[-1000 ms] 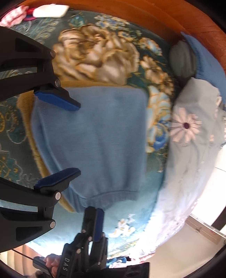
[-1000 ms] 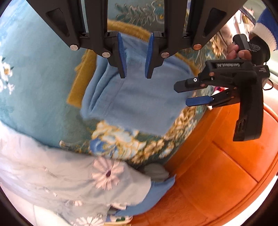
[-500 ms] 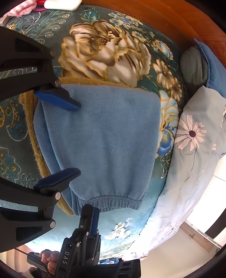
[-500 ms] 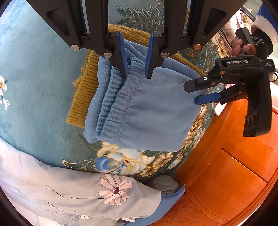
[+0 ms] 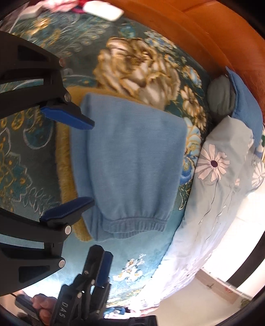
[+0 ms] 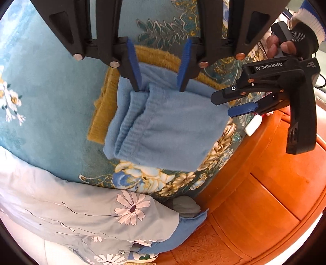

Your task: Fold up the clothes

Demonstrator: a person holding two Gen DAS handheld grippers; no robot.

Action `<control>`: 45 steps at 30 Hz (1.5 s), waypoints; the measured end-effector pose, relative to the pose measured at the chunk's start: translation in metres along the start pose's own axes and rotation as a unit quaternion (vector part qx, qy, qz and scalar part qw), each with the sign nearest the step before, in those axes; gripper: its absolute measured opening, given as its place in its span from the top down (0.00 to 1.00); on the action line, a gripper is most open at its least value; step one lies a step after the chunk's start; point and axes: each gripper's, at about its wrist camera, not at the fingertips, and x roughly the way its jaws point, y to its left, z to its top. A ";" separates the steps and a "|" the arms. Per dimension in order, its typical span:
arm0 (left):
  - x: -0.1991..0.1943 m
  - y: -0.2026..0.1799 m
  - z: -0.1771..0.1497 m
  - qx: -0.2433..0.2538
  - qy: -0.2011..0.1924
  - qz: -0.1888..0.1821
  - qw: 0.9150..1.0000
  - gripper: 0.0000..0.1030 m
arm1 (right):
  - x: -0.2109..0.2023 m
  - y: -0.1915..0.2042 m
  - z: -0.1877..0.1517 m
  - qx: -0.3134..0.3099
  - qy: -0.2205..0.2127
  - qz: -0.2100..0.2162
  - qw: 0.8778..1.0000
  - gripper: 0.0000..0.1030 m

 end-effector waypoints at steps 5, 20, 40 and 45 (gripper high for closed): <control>0.000 -0.003 -0.025 -0.023 -0.010 0.023 0.999 0.31 | 0.000 0.002 -0.025 -0.001 0.008 -0.011 1.000 0.56; -0.005 -0.025 -0.081 -0.031 -0.028 0.022 0.999 0.00 | -0.002 0.004 -0.086 -0.025 0.005 -0.025 0.999 0.51; -0.028 -0.026 -0.125 -0.050 -0.070 0.094 0.992 0.00 | -0.014 0.020 -0.133 -0.049 -0.004 -0.036 0.998 0.48; -0.032 -0.020 -0.130 -0.051 -0.080 0.109 0.990 0.00 | -0.015 0.023 -0.139 -0.051 -0.006 -0.041 0.998 0.47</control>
